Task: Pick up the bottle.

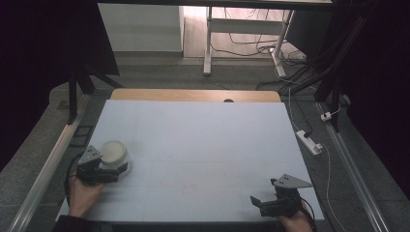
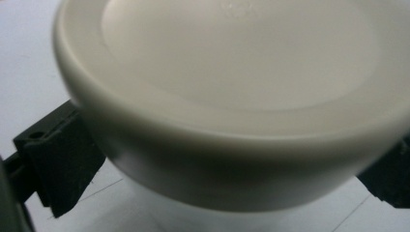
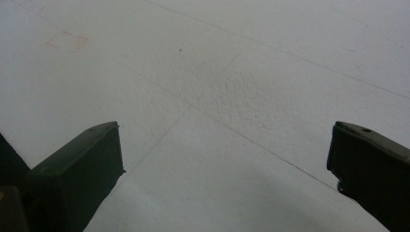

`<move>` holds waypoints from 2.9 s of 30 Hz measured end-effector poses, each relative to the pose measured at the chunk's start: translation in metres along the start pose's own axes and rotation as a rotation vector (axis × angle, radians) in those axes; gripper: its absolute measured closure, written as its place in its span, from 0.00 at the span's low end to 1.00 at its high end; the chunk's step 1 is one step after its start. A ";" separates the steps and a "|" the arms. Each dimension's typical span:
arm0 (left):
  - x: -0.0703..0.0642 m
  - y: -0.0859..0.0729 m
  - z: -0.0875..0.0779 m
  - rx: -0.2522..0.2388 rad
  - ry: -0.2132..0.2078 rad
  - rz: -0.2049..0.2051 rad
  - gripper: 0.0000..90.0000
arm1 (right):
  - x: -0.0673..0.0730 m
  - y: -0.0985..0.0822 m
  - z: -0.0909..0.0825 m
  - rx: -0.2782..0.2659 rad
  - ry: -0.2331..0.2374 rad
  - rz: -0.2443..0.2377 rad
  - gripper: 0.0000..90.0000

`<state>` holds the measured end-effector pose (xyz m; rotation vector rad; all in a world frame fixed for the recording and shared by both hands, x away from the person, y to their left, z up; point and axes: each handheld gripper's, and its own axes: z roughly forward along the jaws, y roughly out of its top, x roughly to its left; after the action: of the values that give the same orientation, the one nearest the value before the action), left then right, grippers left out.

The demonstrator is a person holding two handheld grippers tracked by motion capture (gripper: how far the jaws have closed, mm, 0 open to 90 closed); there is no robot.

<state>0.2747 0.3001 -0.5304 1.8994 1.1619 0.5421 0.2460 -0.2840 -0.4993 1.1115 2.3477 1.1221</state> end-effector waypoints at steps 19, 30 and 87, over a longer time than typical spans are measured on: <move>0.002 0.000 0.002 0.006 -0.007 0.014 0.07 | 0.001 0.000 0.000 0.005 -0.001 -0.011 0.00; 0.000 0.006 0.002 0.048 0.010 -0.013 0.08 | 0.002 0.000 0.000 0.006 0.001 -0.015 0.00; -0.091 0.109 0.046 -0.013 -0.246 0.231 0.08 | 0.001 0.000 0.001 0.012 0.000 -0.009 0.00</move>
<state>0.3198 0.1759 -0.4620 2.0362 0.7856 0.4225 0.2461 -0.2826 -0.4998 1.1042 2.3599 1.1062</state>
